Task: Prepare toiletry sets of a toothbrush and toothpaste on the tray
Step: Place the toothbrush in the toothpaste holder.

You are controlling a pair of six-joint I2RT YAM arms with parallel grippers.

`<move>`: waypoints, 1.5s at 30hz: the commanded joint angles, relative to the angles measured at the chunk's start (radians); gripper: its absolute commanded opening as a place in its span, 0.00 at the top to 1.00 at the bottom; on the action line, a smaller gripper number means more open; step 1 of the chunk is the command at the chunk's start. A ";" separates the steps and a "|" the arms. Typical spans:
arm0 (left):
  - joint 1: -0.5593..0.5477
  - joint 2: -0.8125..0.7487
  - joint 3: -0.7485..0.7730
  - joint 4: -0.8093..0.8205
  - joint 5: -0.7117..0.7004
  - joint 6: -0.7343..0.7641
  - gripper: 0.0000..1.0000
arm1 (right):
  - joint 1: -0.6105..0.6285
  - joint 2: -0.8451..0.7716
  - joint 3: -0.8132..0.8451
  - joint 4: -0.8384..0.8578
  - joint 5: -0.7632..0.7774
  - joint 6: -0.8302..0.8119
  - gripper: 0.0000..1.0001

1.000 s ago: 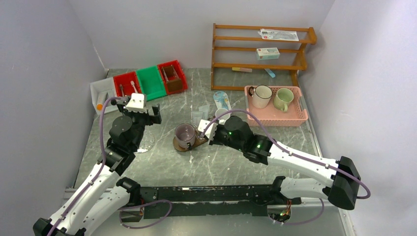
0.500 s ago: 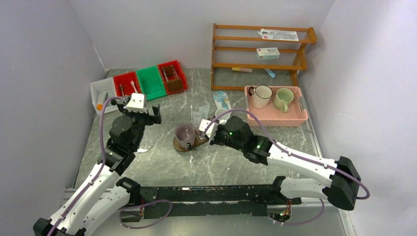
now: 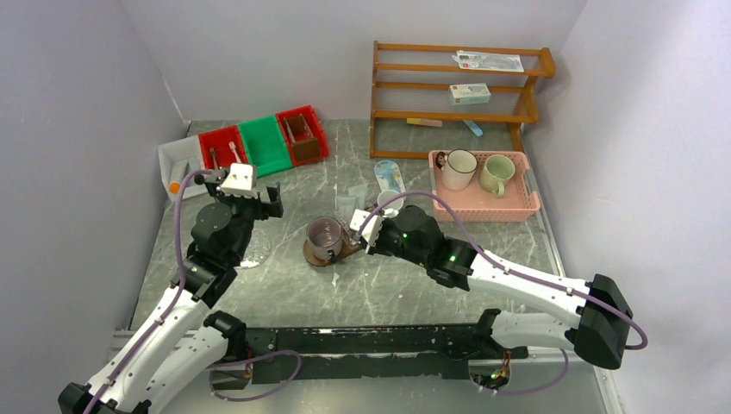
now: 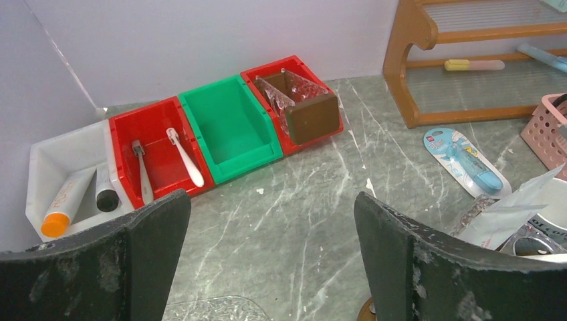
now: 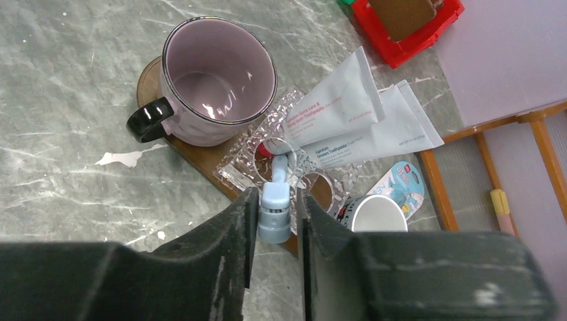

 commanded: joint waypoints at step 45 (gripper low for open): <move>0.018 -0.069 0.032 -0.036 0.016 -0.026 0.03 | -0.252 -0.093 0.213 -0.067 0.218 0.458 0.10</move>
